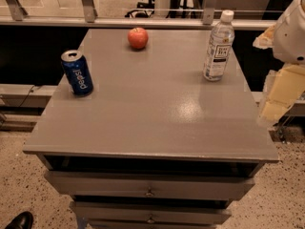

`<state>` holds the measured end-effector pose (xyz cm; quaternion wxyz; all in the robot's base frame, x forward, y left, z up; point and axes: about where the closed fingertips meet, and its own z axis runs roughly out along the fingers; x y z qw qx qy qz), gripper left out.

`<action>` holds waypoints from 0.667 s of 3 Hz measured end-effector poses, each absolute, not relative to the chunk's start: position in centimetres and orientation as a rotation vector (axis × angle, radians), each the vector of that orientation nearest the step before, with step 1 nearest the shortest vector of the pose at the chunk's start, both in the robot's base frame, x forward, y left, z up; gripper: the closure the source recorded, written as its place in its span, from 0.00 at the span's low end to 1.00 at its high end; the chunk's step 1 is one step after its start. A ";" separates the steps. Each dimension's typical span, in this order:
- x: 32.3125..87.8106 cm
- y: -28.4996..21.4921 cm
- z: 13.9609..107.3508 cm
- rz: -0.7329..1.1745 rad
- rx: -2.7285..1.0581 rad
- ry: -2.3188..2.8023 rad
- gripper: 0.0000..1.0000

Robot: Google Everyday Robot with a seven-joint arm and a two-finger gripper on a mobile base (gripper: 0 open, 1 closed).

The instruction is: Move pepsi can near apple

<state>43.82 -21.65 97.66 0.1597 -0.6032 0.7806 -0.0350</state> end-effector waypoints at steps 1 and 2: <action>43.8 -21.7 97.7 -0.100 -1.724 2.230 0.00; 44.3 -18.4 95.9 0.027 -1.671 2.208 0.00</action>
Offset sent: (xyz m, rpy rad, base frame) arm 0.0072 0.0493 -0.0327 0.1834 0.0393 -0.0222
